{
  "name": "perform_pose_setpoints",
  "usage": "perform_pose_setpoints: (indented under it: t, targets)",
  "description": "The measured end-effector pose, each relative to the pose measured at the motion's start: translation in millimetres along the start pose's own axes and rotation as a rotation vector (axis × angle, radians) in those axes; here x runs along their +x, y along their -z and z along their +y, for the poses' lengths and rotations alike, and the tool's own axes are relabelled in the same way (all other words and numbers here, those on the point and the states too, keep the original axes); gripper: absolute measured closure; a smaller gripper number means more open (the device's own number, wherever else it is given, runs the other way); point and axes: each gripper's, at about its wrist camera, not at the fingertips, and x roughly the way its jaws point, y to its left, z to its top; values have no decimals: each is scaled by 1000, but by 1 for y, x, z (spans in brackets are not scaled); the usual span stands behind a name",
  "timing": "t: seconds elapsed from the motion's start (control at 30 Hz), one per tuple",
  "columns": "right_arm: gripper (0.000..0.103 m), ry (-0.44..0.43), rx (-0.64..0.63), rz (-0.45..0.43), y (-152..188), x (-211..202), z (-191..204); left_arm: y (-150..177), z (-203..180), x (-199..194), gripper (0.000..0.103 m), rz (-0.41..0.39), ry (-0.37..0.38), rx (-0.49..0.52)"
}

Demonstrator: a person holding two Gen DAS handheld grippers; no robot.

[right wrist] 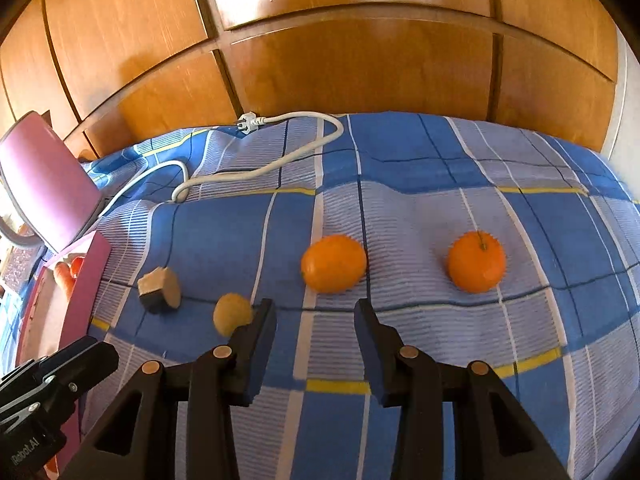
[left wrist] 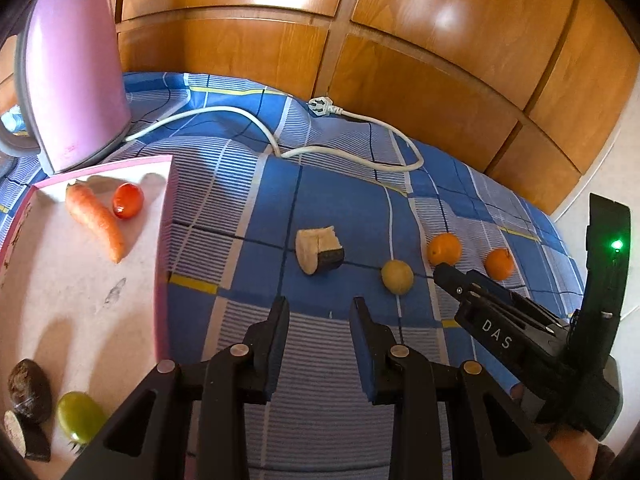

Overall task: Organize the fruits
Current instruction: 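Move left tool to the beige cube while right tool approaches an orange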

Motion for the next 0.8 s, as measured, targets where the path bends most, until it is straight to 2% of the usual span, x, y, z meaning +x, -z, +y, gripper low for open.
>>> perform_pose_setpoints:
  t: [0.13, 0.27, 0.4, 0.8]
  targets:
    - [61, 30, -22, 2, -8, 10, 1, -6, 0, 10, 71, 5, -3, -12]
    - [61, 42, -37, 4, -13, 16, 2, -12, -1, 18, 63, 3, -2, -14]
    - [61, 64, -51, 0, -15, 23, 1, -19, -4, 23, 62, -1, -2, -11]
    - [65, 43, -55, 21, -21, 35, -3, -28, -3, 48, 62, 29, 14, -59]
